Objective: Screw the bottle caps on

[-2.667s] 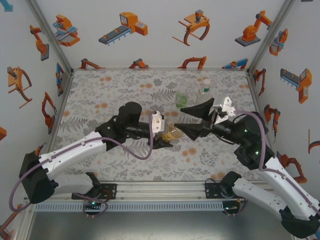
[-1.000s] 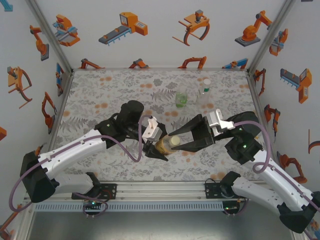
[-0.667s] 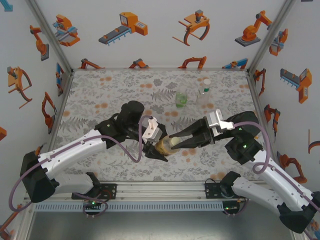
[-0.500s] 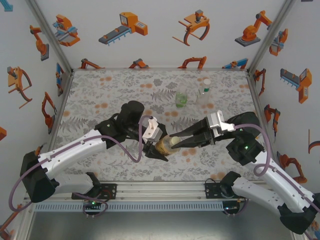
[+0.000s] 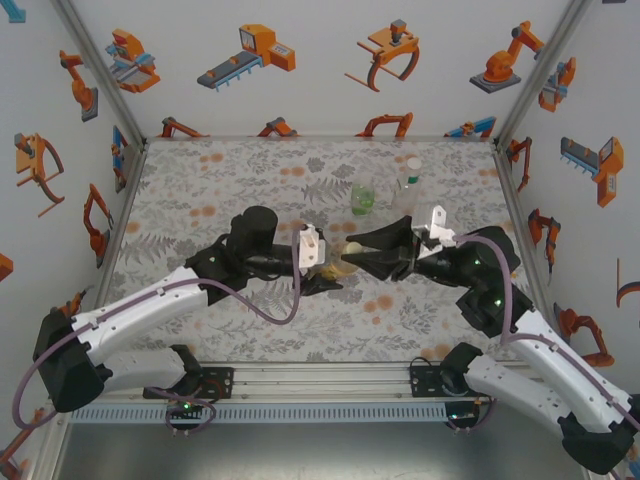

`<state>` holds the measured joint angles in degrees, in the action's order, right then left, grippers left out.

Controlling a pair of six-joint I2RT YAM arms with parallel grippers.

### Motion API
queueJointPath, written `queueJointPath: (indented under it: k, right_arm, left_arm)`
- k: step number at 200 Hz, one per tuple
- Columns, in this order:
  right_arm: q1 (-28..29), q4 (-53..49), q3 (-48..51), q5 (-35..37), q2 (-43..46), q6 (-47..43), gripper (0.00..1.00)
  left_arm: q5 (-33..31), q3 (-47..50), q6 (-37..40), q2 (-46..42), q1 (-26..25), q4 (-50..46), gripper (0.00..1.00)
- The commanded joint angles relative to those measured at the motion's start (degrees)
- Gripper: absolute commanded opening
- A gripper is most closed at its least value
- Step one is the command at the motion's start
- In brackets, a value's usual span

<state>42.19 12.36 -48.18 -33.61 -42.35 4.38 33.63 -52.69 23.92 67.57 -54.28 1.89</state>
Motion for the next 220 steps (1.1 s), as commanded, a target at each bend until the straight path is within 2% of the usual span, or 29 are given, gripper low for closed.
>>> queueJointPath:
  k: [1,29,45,95,120,133,177,220]
  right_arm:
    - [-0.01,-2.61,1.22,19.55,-0.71,2.79,0.0]
    - [0.0,-5.88,1.16,33.15,-2.27,10.29,0.0]
    - [-0.01,-6.76,0.64,35.2,-3.55,13.14,0.0]
    - [-0.02,-5.19,0.21,33.71,-5.64,13.63,0.0]
    - [-0.01,-4.33,0.46,33.14,-5.98,12.76,0.0]
    - [-0.01,-3.99,0.46,33.08,-6.3,12.33,0.0]
    - [0.0,-4.05,-1.0,32.92,-9.2,8.61,0.0]
    - [-0.02,-6.67,-5.0,34.98,-14.61,-0.14,0.0]
  left_arm:
    - [-12.98,0.41,-4.14,0.53,-0.11,5.06,0.0]
    - [-18.66,-0.12,-6.79,2.58,-0.3,6.92,0.0]
    - [-20.8,-0.93,-7.55,4.08,-0.73,7.01,0.01]
    - [-20.44,-0.79,-9.41,5.3,-0.83,8.67,0.47]
    - [-19.87,0.47,-9.4,4.3,-0.82,10.14,0.66]
    - [-19.56,0.57,-9.33,4.0,-0.74,9.83,0.7]
    - [-19.61,0.56,-8.94,2.92,-0.74,8.13,0.72]
    - [-24.8,0.87,-7.83,-0.18,-0.65,4.05,0.74]
